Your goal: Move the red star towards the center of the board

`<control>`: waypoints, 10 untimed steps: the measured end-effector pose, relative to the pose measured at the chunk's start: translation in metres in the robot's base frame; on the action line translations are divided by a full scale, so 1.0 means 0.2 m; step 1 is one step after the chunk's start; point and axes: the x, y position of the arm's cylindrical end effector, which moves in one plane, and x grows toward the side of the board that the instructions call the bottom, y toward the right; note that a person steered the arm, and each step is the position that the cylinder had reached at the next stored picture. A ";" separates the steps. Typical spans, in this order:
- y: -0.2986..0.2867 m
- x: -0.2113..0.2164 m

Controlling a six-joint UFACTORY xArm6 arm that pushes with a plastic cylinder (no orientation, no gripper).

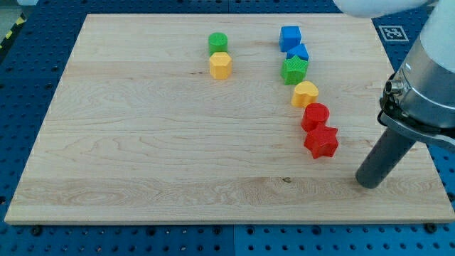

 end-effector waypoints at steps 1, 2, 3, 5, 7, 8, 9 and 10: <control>-0.07 -0.05; -0.08 -0.05; -0.08 -0.11; -0.20 -0.15; -0.30 -0.35; -0.34 -0.41; -0.37 -0.41; -0.40 -0.38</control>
